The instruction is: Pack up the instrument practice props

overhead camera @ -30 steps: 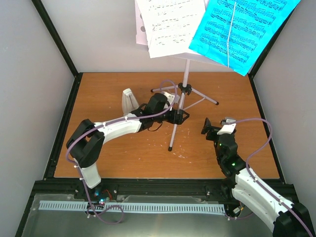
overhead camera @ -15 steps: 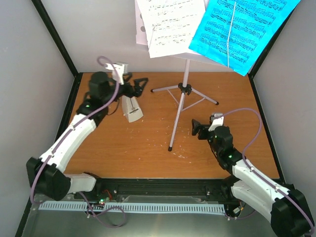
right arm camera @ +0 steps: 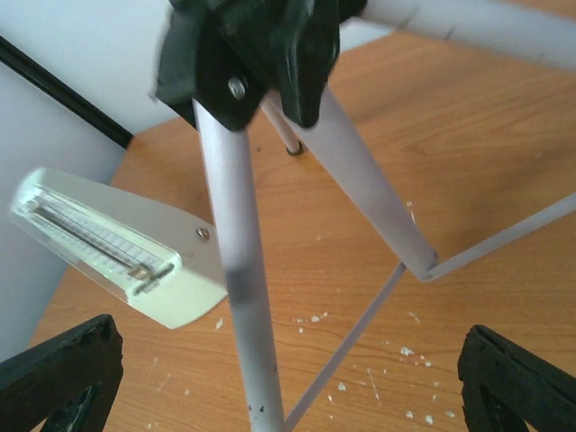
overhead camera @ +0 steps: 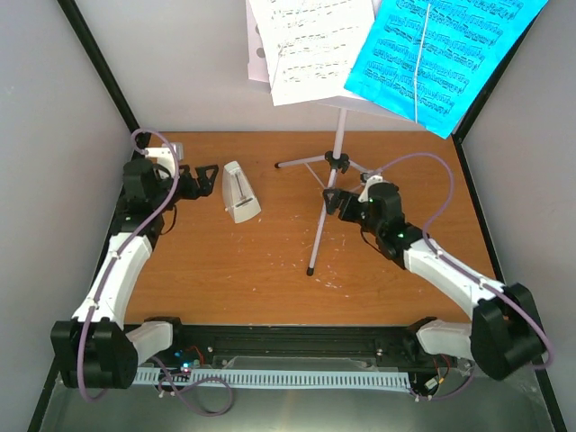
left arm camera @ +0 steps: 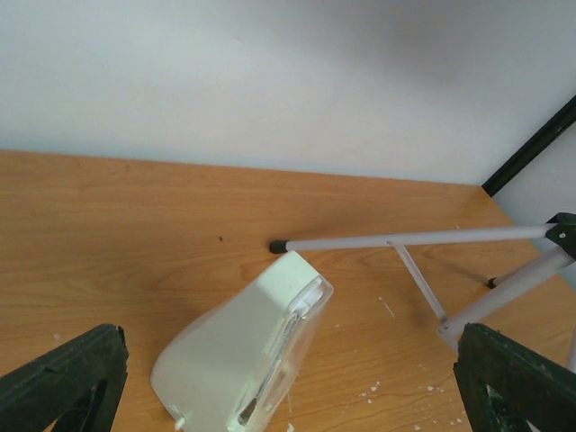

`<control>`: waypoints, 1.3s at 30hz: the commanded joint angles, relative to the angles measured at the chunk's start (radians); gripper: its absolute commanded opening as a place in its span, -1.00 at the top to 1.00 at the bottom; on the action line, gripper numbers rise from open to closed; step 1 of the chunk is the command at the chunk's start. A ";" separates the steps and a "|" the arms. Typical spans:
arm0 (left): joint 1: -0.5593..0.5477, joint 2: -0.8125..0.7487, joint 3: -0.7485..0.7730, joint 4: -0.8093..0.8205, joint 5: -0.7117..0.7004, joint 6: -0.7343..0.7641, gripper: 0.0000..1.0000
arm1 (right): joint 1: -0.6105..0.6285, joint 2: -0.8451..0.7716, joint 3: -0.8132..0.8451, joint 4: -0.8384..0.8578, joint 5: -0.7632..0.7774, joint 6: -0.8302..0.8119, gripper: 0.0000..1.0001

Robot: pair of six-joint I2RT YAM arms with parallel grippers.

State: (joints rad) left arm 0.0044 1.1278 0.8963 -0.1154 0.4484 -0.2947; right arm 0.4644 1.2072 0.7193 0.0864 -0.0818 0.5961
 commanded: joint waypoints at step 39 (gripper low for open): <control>-0.004 -0.104 0.043 -0.053 -0.169 0.166 -0.99 | 0.106 0.022 0.036 -0.087 -0.155 -0.315 0.95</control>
State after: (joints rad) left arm 0.0036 1.0279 0.9394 -0.1806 0.2436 -0.1360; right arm 0.5636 1.2781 0.7609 -0.0242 -0.1493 0.3759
